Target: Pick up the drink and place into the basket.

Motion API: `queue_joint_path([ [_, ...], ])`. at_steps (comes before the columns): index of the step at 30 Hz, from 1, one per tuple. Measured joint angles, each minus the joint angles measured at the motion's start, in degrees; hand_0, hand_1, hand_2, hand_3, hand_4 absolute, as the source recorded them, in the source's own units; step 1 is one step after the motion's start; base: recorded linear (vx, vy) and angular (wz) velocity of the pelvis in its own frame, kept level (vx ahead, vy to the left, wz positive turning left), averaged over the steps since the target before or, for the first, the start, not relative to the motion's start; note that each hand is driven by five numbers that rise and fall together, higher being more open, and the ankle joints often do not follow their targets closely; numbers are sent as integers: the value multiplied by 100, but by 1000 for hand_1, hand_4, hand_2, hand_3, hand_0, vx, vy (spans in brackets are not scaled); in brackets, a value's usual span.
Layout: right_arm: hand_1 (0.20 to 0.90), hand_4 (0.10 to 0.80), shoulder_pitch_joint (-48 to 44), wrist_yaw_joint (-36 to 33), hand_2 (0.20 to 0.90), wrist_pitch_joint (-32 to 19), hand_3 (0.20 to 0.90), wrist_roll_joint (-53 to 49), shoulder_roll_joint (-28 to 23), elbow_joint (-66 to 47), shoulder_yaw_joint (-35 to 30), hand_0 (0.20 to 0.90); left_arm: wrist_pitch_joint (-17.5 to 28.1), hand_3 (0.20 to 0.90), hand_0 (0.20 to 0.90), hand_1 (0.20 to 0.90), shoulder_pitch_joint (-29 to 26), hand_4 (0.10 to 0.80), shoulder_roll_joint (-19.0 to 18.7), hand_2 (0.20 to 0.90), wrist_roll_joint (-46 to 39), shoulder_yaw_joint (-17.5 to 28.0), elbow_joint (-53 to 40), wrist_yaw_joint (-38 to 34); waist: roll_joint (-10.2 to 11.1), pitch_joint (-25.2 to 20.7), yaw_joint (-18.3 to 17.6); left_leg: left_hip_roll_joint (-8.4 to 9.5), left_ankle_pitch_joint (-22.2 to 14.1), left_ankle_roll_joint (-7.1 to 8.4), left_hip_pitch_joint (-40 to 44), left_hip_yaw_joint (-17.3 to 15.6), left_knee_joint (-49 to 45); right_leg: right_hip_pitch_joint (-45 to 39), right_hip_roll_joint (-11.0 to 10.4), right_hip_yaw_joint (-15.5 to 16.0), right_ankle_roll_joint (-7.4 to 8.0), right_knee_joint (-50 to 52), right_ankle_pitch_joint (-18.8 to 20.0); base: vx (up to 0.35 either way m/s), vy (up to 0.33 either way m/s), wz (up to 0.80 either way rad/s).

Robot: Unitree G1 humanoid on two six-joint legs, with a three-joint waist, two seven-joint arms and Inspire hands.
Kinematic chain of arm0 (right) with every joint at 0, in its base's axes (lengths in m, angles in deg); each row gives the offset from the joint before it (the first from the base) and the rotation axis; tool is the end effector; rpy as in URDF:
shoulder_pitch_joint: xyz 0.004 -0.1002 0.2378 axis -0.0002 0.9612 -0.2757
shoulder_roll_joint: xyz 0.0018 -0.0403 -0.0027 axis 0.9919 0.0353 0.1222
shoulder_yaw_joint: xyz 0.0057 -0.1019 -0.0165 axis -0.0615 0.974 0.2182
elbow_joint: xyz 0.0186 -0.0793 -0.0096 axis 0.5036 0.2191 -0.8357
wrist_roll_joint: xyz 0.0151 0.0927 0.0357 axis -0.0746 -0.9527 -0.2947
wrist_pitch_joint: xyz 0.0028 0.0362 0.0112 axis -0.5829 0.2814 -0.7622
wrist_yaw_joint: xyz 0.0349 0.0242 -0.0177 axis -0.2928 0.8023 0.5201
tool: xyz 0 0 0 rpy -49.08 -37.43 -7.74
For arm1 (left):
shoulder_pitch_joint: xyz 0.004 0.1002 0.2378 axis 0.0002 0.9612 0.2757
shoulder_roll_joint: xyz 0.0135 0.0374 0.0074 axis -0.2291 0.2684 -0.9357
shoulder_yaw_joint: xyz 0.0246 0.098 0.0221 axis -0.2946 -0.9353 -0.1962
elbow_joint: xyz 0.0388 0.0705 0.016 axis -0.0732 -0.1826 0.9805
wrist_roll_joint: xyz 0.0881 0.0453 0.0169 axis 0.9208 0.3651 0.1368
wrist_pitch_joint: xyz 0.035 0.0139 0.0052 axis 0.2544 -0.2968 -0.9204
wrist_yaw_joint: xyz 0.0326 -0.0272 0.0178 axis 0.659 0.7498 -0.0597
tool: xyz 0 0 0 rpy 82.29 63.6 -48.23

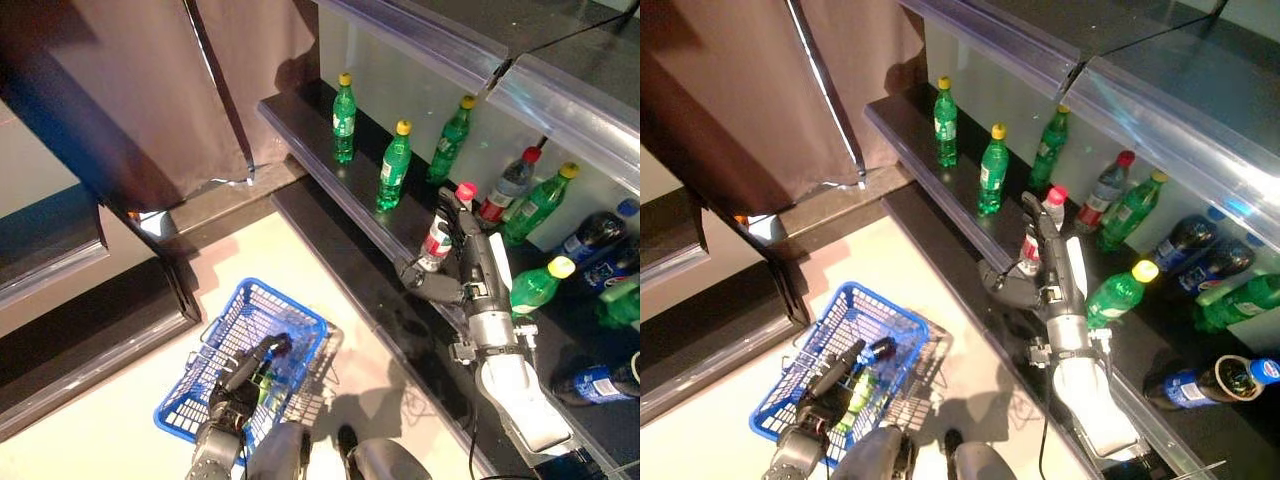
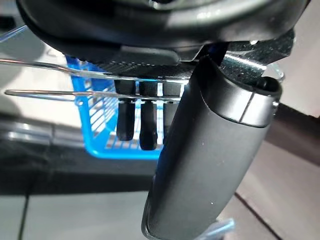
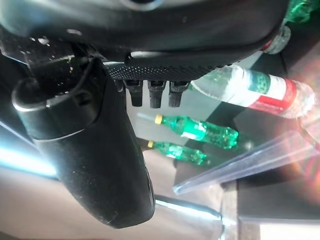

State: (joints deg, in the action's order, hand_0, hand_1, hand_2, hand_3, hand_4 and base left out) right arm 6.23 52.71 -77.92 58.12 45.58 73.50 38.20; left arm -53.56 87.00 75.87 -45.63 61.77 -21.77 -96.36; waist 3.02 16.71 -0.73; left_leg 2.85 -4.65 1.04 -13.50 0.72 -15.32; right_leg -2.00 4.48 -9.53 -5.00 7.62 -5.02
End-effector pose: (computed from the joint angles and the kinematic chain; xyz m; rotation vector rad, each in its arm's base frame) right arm 0.1988 -0.1894 0.0829 -0.3012 -0.3558 -0.0034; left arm 0.1409 0.1839 -0.0398 -1.0115 0.4684 0.4518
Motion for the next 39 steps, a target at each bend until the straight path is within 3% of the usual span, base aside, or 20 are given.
queue_joint_path([
  [2, 900, 800, 17, 159, 900, 1, 900, -37, -17, 16, 2, 900, -5, 200, 300, 300, 103, 100, -24, 300, -11, 188, 10, 2, -25, 5, 64, -313, 220, 123, 96, 185, 1584, -381, 153, -191, -109, -325, 107, 486, 375, -68],
  [4, 900, 800, 147, 313, 900, -28, 900, -102, -21, -11, -74, 900, 97, 200, 300, 300, 147, 100, -3, 300, -50, 331, 149, 28, -58, -1, 86, -492, 329, 246, 3, 690, 2003, -690, 213, -504, -79, -405, -106, 416, 440, -69],
  [6, 900, 800, 271, 447, 900, -55, 900, -118, -27, -12, -157, 900, 249, 200, 300, 300, 163, 100, 107, 300, -190, 483, 247, 55, -77, -27, 81, -576, 329, 245, -138, 766, 1689, -839, 169, -753, -31, -382, -242, 290, 468, -78],
  [8, 900, 800, 365, 558, 900, -84, 900, -121, -61, -48, -198, 900, 350, 200, 300, 300, 180, 100, 140, 300, -323, 560, 368, 78, -112, -77, 92, -689, 337, 171, -102, 521, 1347, -997, -62, -961, 178, -388, -535, 369, 582, -87],
  [9, 900, 800, 419, 555, 900, -88, 900, -120, -124, -87, -195, 900, 346, 200, 300, 300, 165, 100, 127, 300, -351, 508, 413, 78, -142, -73, -19, -653, 706, 150, 23, 272, 1373, -1141, -242, -830, 352, -371, -731, 409, 588, -41],
  [10, 900, 800, 470, 543, 900, -66, 900, -122, -128, -90, -195, 900, 318, 200, 300, 300, 112, 100, 114, 300, -369, 440, 478, 72, -136, -77, -151, -494, 1189, -58, 143, 120, 1344, -1241, -421, -683, 555, -248, -872, 259, 352, -9],
  [11, 900, 800, 509, 538, 900, -60, 900, -123, -129, -104, -195, 900, 311, 200, 300, 300, 116, 100, 111, 300, -369, 353, 472, 68, -144, -75, -186, -392, 1508, -118, 240, 125, 1309, -1294, -502, -578, 688, -122, -960, 258, 314, 8],
  [12, 900, 800, 621, 502, 900, -36, 900, -141, -25, -165, -196, 900, 293, 200, 300, 300, 112, 100, 42, 300, -366, 190, 420, 62, -26, -116, -209, -123, 1649, -170, 361, 119, 1317, -1336, -728, -315, 880, 152, -1072, 317, 359, 17],
  [14, 900, 800, 645, 368, 900, -10, 900, -156, 142, -268, -180, 900, 153, 200, 300, 300, 30, 100, 2, 300, -340, -1, 290, 54, 20, -133, -220, 212, 1460, -472, 473, 99, 1323, -1115, -1052, 128, 1051, 828, -969, 315, 342, 21],
  [17, 900, 800, 571, 245, 900, -5, 900, -75, 388, -359, -73, 900, 15, 200, 300, 300, -40, 100, 5, 300, -305, -33, 171, 51, -19, -112, -4, 361, 1314, -669, 725, 11, 1521, -545, -1347, 635, 1250, 1690, -1119, 254, 263, -12],
  [21, 900, 800, 353, 204, 900, -5, 900, 2, 398, -454, 34, 900, -157, 200, 300, 300, -37, 100, -209, 300, -272, -28, 170, 51, -86, -70, 98, 339, 1302, -680, 1174, -211, 1942, 66, -1243, 1261, 1205, 1569, -1135, 162, 99, -26],
  [22, 900, 800, 287, 207, 900, -9, 900, 2, 403, -462, 21, 900, -152, 200, 300, 300, 26, 100, -232, 300, -271, 26, 114, 50, -80, -74, 156, 327, 1244, -735, 1263, -415, 1994, 336, -1142, 1605, 1121, 1394, -1085, 65, 8, -58],
  [26, 900, 800, 295, 226, 900, -25, 900, 4, 446, -395, 6, 900, -118, 200, 300, 300, 103, 100, -191, 300, -182, 128, 46, 50, -69, -81, 212, 381, 1096, -530, 1291, -661, 1992, 686, -698, 2063, 644, 899, -783, 61, -63, -47],
  [28, 900, 800, 353, 233, 900, -48, 900, 3, 488, -246, 9, 900, -111, 200, 300, 300, 171, 100, -154, 300, -28, 179, 48, 50, -64, -83, 219, 403, 859, -125, 1292, -758, 1875, 444, -411, 2039, 319, 311, -395, 108, -87, -18],
  [29, 900, 800, 471, 235, 900, -50, 900, 4, 495, -220, 22, 900, -121, 200, 300, 300, 231, 100, -161, 300, -26, 190, 46, 51, 87, -91, 249, 427, 479, 306, 1169, -1097, 1496, 154, -543, 2053, 45, -136, 109, 56, -83, -4],
  [30, 900, 800, 506, 236, 900, -74, 900, 1, 502, -198, 27, 900, -126, 200, 300, 300, 256, 100, -177, 300, -21, 227, 38, 85, 196, -63, 297, 326, 204, -191, 858, -1095, 713, 28, -745, 2043, 471, -349, 163, 60, -101, -18],
  [31, 900, 800, 520, 240, 900, -74, 900, -1, 500, -173, 29, 900, -149, 200, 300, 300, 278, 100, -163, 300, -29, 261, 46, 84, 263, -50, 364, -14, 140, -218, 640, -943, 186, 43, -852, 1993, 532, -353, 181, 42, -99, -15],
  [33, 900, 800, 505, 261, 900, -139, 900, 9, 354, -154, -22, 900, -147, 200, 300, 300, 397, 100, -90, 300, 245, 319, 108, 100, 64, -61, 207, -573, 288, 40, 794, -590, 531, 66, -807, 2063, 748, -125, -5, 29, -83, 11],
  [36, 900, 800, 357, 355, 900, -130, 900, 19, 437, -93, 108, 900, -143, 200, 300, 300, 466, 100, -171, 300, 177, 370, 135, 136, 135, -53, 343, -306, 287, 90, 673, -524, 11, 304, -919, 1825, 677, 299, -250, 61, 29, -11],
  [39, 900, 800, 117, 346, 900, -120, 900, 32, 428, 40, 203, 900, 81, 200, 300, 300, 456, 100, 94, 300, -34, 405, 139, 157, 28, 2, 553, -213, 268, 103, 596, -327, -421, 21, -1045, 1605, 740, -21, -60, 119, 163, -29],
])
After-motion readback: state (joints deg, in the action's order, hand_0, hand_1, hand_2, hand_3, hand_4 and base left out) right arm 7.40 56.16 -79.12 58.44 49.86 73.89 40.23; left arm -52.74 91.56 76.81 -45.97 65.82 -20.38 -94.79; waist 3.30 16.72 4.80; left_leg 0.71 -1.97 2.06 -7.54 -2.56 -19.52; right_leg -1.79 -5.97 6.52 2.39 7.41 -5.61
